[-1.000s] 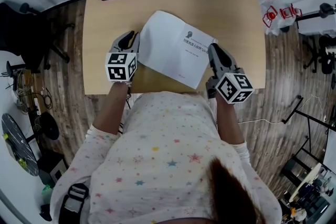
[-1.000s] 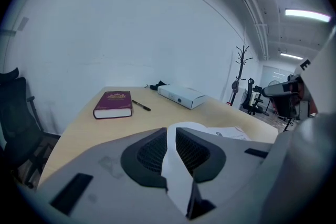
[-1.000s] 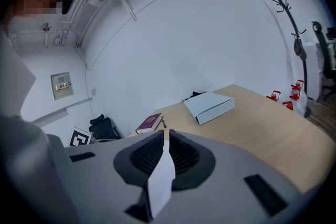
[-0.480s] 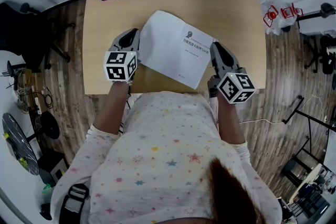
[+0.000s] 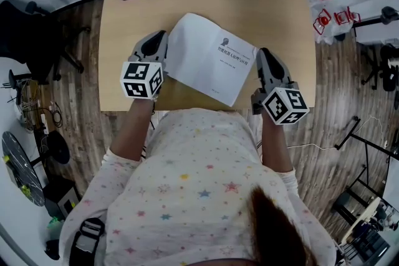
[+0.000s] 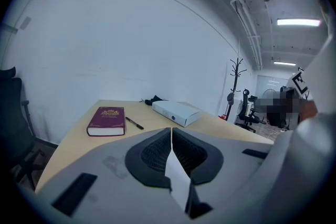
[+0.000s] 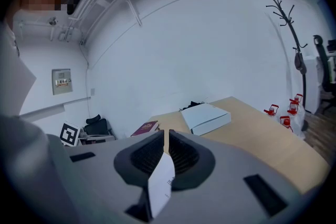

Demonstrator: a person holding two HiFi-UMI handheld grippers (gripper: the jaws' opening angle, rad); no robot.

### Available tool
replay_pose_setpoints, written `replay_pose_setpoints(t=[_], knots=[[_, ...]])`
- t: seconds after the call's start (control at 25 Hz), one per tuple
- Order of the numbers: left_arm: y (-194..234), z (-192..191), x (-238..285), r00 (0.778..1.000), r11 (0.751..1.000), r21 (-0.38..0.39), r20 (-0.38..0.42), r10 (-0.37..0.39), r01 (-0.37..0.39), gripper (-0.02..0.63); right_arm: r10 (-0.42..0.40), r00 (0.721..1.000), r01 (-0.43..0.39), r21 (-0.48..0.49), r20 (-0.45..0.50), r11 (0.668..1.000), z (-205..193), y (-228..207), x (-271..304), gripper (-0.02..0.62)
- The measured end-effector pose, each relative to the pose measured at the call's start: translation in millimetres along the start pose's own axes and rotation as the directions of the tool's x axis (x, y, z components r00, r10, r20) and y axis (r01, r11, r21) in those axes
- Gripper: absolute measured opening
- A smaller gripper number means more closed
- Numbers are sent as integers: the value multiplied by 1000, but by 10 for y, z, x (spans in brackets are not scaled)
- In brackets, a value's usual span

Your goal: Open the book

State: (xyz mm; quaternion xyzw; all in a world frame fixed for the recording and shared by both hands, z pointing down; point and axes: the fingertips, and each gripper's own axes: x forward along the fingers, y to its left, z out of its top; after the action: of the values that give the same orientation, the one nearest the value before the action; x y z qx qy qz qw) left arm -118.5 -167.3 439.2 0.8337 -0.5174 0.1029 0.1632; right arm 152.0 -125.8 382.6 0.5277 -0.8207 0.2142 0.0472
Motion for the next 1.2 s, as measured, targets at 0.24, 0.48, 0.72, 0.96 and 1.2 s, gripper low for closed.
replay_pose_setpoints(t=[0.24,0.48,0.72,0.96,1.2], knots=[[-42,156,-39,999,1000,-1,44,-20,20,18,-1,1000,1,-22,10,1000,62,11,13,26],[-88,248,-77,998,1000,13,64,-29,28,17,-9,1000,10,-43,29,999,133,23,32,17],[-137,402,-123,994,999,28,102,-35,33,15,3,999,1,-74,45,997,196,105,70,11],[-268,655,-208,984,996,81,171,-47,34,15,16,995,-3,-130,96,992,345,243,54,3],[-378,854,-293,973,994,96,223,-66,45,15,41,988,-14,-174,152,985,550,399,27,2]])
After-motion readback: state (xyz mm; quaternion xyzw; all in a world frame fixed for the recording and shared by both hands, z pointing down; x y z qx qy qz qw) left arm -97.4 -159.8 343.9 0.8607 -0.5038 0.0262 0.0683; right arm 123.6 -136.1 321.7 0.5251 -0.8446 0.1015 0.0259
